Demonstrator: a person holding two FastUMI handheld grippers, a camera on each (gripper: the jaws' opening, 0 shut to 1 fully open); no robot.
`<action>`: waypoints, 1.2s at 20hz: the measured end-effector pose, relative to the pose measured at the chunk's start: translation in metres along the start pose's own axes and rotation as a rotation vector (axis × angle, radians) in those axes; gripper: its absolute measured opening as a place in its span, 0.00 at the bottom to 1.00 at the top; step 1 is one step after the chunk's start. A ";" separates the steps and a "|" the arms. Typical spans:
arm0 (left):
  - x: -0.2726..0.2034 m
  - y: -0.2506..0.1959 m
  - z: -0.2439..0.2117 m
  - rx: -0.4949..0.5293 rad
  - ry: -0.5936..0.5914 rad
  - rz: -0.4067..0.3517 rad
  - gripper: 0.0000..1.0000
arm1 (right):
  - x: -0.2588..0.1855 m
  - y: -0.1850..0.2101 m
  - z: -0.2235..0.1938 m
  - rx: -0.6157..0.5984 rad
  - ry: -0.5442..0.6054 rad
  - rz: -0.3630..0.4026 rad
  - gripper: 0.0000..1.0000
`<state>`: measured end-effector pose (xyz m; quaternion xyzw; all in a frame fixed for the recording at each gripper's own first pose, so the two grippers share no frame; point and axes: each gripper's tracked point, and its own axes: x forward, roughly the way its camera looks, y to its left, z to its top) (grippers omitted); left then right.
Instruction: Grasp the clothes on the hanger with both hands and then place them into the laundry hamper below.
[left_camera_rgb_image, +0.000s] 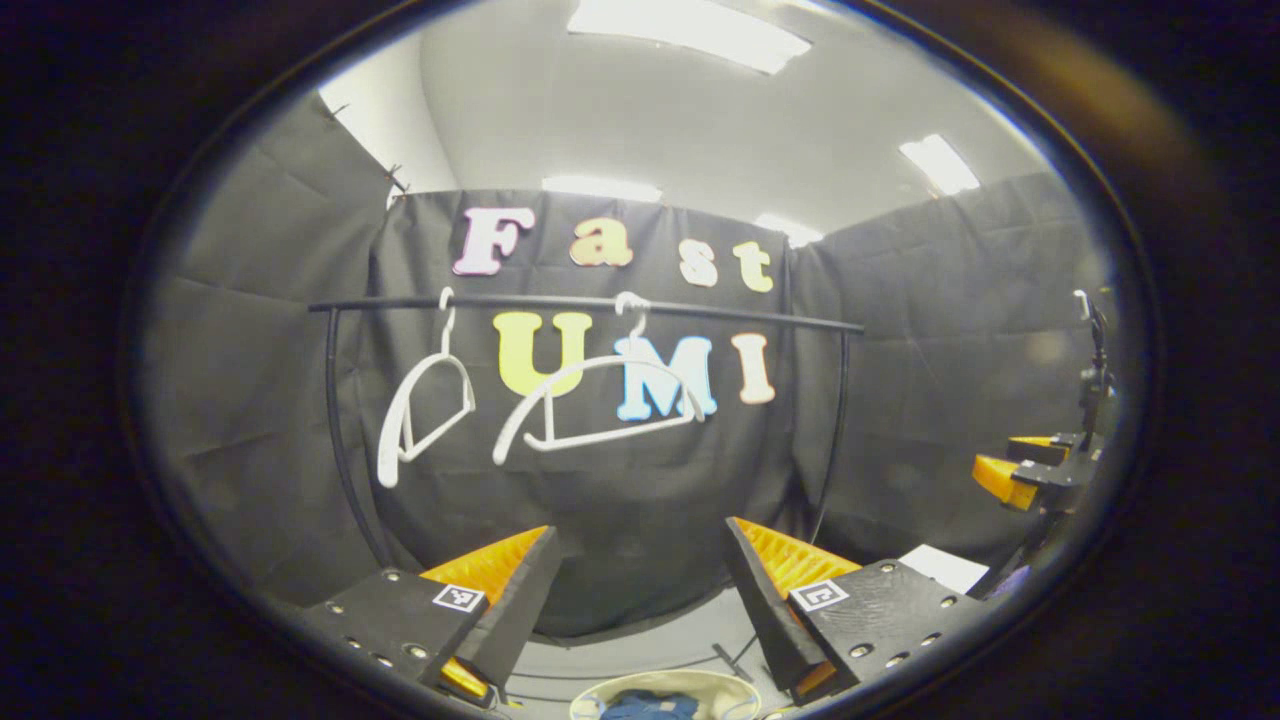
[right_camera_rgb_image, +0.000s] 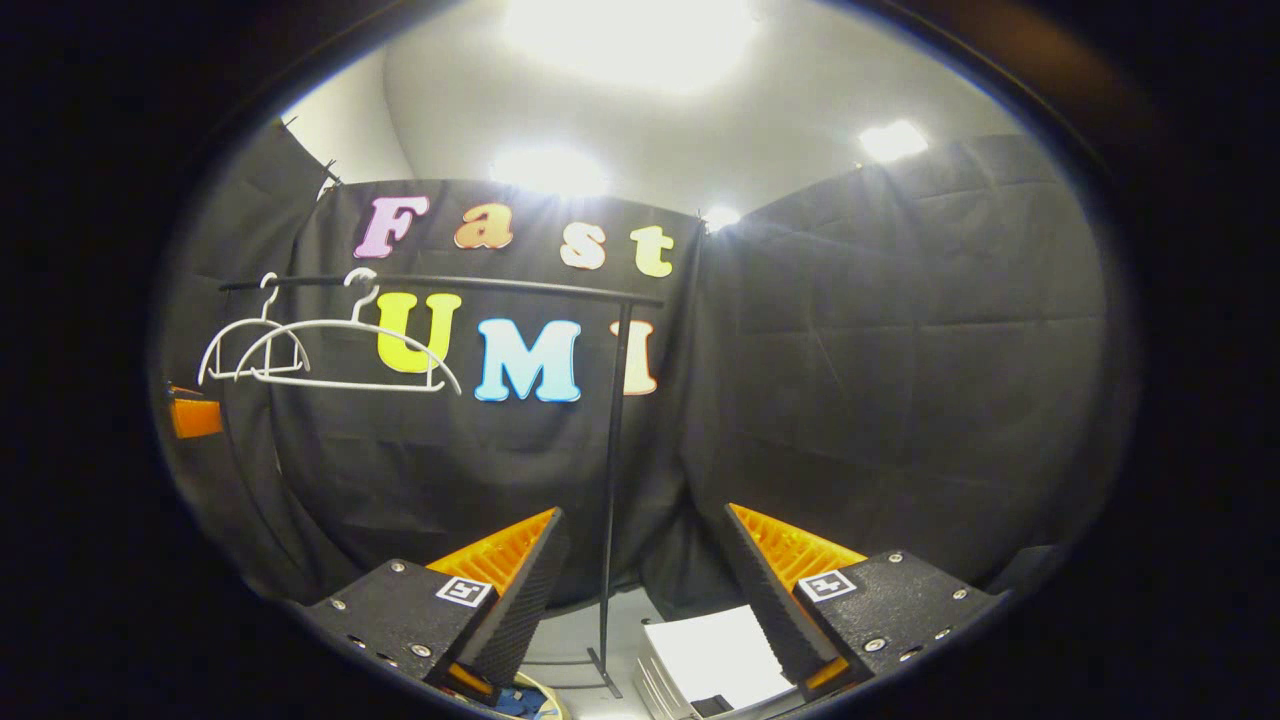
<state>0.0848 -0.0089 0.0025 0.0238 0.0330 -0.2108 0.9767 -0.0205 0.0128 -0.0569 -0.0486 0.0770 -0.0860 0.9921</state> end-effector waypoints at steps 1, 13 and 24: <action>-0.004 -0.002 0.009 -0.008 -0.025 -0.003 0.94 | -0.002 -0.008 0.004 0.018 -0.004 -0.019 0.95; -0.104 -0.010 0.041 -0.087 -0.177 0.289 0.92 | -0.006 -0.093 0.032 0.139 -0.132 0.034 0.92; -0.215 -0.101 -0.017 -0.143 -0.078 0.530 0.92 | -0.016 -0.152 -0.010 0.133 -0.062 0.228 0.92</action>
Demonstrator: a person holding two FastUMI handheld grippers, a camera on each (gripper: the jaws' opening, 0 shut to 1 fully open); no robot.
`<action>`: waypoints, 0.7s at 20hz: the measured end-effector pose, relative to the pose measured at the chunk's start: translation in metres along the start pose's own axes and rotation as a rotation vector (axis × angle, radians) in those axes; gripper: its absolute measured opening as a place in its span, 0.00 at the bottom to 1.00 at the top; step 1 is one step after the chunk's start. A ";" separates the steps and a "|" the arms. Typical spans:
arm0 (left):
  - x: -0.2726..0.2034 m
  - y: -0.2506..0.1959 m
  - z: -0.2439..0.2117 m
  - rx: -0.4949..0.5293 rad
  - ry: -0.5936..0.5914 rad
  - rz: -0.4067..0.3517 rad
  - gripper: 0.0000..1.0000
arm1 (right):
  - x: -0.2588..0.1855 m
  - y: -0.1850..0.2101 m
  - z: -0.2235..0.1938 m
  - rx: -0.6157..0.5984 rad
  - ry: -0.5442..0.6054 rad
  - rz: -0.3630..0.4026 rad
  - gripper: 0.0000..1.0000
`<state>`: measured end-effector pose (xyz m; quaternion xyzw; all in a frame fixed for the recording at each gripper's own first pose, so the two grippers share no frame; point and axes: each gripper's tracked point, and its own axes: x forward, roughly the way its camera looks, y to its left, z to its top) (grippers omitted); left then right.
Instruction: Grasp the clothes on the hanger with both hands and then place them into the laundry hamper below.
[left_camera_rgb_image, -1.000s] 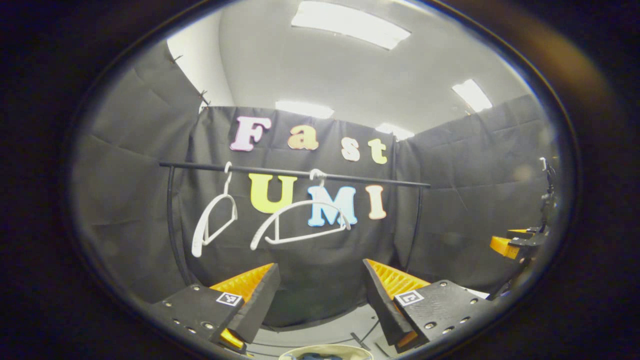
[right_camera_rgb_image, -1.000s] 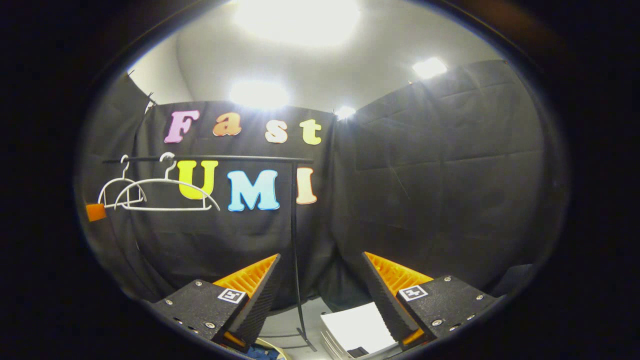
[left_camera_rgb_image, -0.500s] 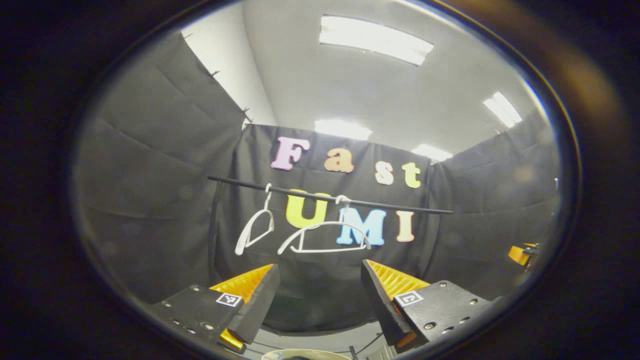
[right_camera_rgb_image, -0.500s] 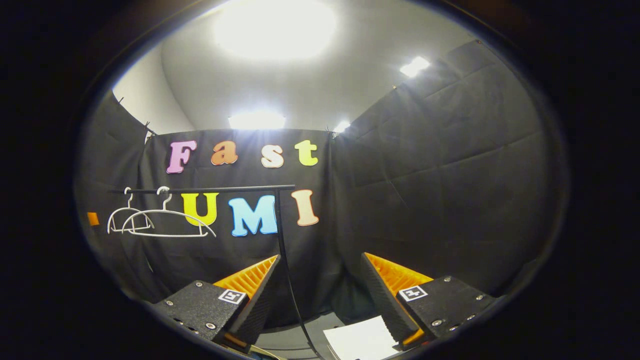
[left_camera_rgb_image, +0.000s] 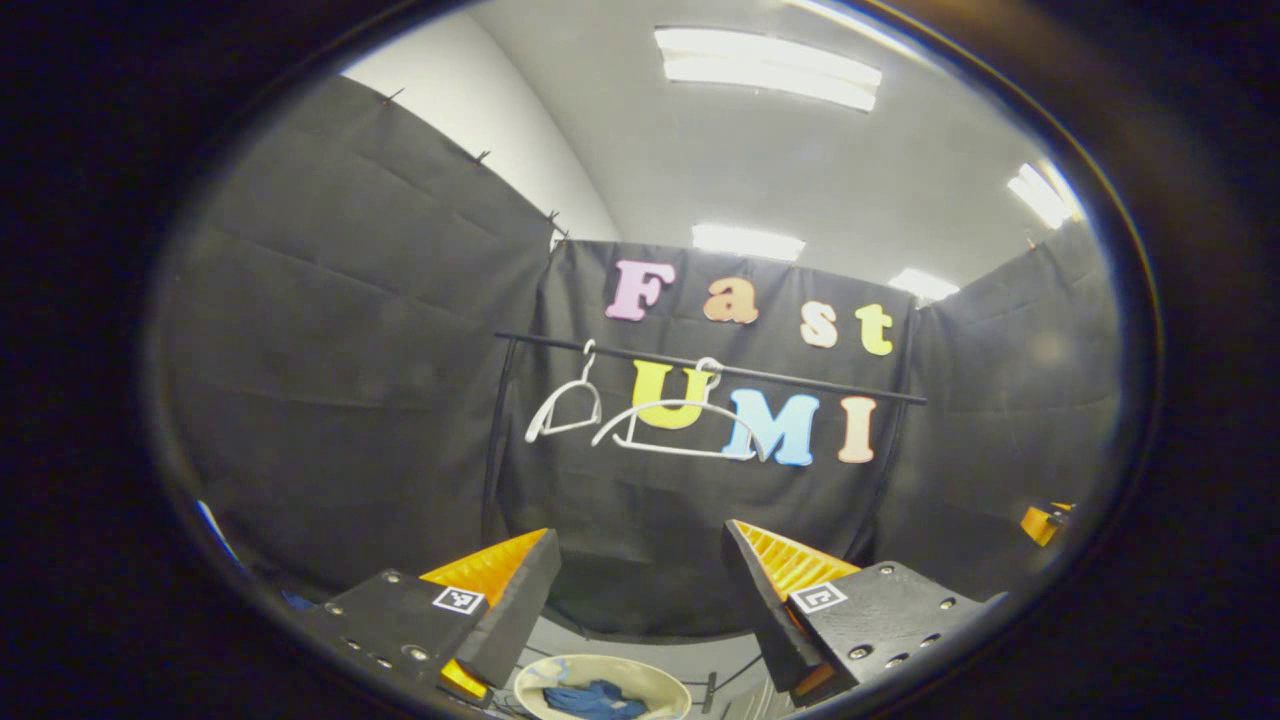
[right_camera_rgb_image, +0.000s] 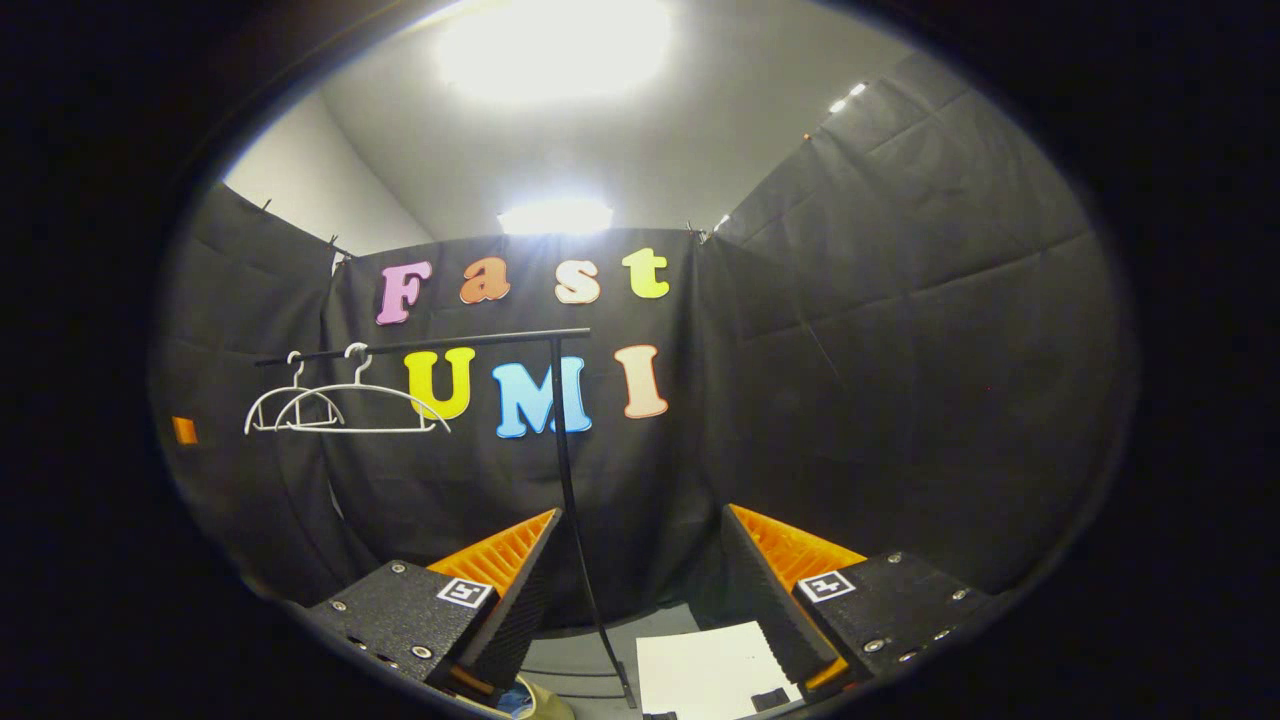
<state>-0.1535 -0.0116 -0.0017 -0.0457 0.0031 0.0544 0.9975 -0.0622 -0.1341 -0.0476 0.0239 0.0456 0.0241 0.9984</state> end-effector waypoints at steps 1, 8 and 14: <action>-0.007 0.002 -0.002 -0.008 0.011 0.024 0.92 | -0.001 -0.003 0.003 0.000 -0.007 0.007 0.94; -0.044 0.007 0.021 0.036 -0.030 0.127 0.92 | -0.012 -0.002 -0.005 -0.026 0.012 0.094 0.94; -0.059 -0.006 0.014 0.044 -0.020 0.108 0.92 | -0.017 0.010 -0.006 -0.021 0.015 0.154 0.90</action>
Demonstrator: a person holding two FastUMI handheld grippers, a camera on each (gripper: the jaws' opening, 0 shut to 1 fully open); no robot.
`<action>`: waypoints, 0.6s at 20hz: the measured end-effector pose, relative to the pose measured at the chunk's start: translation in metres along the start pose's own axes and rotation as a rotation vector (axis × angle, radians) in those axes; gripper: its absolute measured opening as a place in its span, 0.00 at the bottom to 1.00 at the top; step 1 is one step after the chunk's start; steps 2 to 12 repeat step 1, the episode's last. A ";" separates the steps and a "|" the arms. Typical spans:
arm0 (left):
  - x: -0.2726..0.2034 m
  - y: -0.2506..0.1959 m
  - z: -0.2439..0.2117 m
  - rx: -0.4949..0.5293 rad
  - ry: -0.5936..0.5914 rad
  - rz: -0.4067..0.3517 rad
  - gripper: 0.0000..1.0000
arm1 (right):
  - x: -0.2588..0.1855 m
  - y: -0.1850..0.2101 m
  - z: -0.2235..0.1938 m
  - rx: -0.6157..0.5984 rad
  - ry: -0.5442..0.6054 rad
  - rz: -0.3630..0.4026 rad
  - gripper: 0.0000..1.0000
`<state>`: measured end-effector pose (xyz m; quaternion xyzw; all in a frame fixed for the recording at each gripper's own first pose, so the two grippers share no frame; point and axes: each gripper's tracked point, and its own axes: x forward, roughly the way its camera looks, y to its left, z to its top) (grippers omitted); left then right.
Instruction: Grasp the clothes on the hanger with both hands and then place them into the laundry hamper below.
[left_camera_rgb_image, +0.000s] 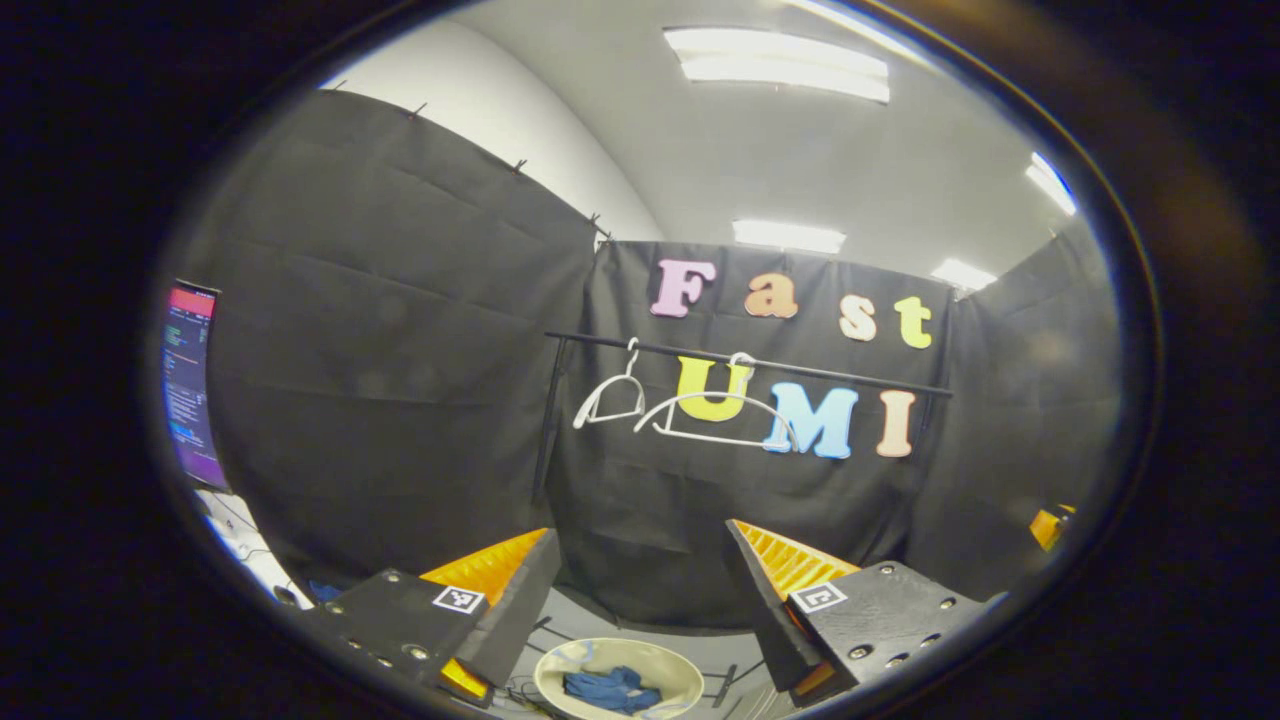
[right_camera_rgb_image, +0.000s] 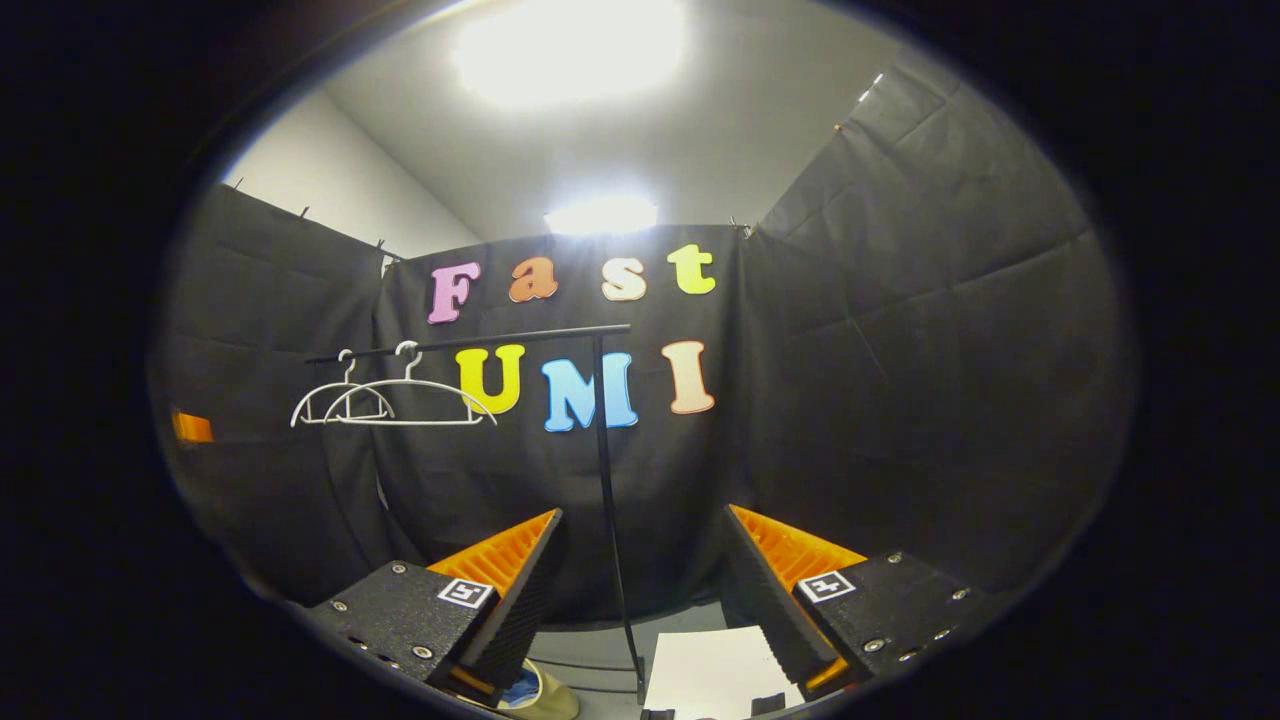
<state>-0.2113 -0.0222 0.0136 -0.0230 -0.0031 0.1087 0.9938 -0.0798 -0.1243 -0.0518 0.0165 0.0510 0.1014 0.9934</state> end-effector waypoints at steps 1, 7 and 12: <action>-0.002 -0.004 0.002 0.003 -0.006 -0.017 0.93 | 0.000 0.005 0.000 0.000 0.002 0.019 0.90; -0.002 -0.004 0.002 0.003 -0.006 -0.017 0.93 | 0.000 0.005 0.000 0.000 0.002 0.019 0.90; -0.002 -0.004 0.002 0.003 -0.006 -0.017 0.93 | 0.000 0.005 0.000 0.000 0.002 0.019 0.90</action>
